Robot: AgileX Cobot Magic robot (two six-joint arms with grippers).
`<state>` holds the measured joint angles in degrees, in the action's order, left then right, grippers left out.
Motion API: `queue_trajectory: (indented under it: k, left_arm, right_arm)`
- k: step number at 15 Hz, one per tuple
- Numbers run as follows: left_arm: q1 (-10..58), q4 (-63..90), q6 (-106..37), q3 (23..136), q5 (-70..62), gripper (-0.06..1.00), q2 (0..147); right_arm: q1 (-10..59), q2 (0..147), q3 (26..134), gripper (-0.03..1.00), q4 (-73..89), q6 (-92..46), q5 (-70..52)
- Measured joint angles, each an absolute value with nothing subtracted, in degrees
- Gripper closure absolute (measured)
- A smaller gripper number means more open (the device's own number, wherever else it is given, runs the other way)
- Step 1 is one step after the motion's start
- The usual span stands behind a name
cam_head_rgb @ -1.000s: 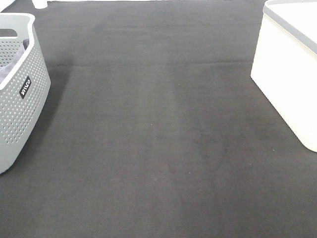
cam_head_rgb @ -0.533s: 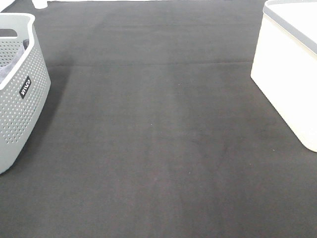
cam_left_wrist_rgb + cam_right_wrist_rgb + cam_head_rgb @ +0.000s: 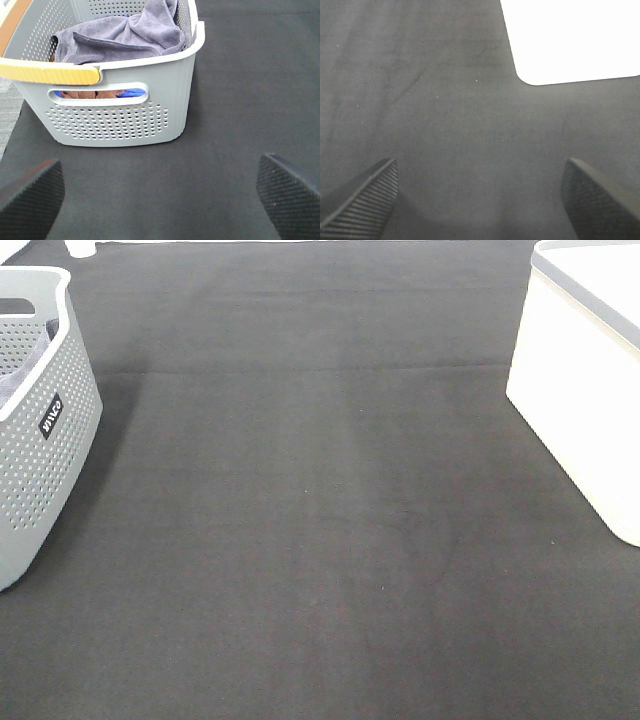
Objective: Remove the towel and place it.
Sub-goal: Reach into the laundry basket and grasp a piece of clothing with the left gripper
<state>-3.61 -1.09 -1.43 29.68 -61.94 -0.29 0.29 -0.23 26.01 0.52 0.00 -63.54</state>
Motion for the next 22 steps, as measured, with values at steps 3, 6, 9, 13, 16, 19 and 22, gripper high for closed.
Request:
queue_trajectory:
  k: [3, 6, 9, 13, 16, 19, 22]
  left_arm:
    - [-3.6, 0.0, -4.1, 32.1, -64.1, -0.04, 4.3]
    - [-3.6, 0.0, -8.6, 43.3, -67.4, -0.04, 19.9]
    - [-3.6, 0.0, -15.1, 52.7, -67.6, -0.04, 32.7]
    - [-3.6, 0.0, -27.0, 67.9, -69.4, -0.04, 54.4]
    - [-3.6, -1.8, -35.7, 78.7, -69.4, -0.04, 69.6]
    - [-3.6, -9.6, -46.6, 83.8, -69.3, -0.04, 79.5]
    - [-6.6, -14.4, -54.3, 83.9, -69.3, -0.04, 86.6]
  right_arm:
    - [0.3, -0.2, 26.0, 0.12, 0.5, 0.0, -63.5]
    - [0.3, -0.2, 26.0, 0.12, 0.5, 0.0, -63.5]
    - [0.3, -0.2, 26.0, 0.12, 0.5, 0.0, -63.5]
    - [0.3, -0.2, 26.0, 0.12, 0.5, 0.0, -63.5]
    - [0.3, -0.2, 26.0, 0.12, 0.5, 0.0, -63.5]
    - [0.3, -0.2, 26.0, 0.12, 0.5, 0.0, -63.5]
    - [0.3, -0.2, 26.0, 0.12, 0.5, 0.0, -63.5]
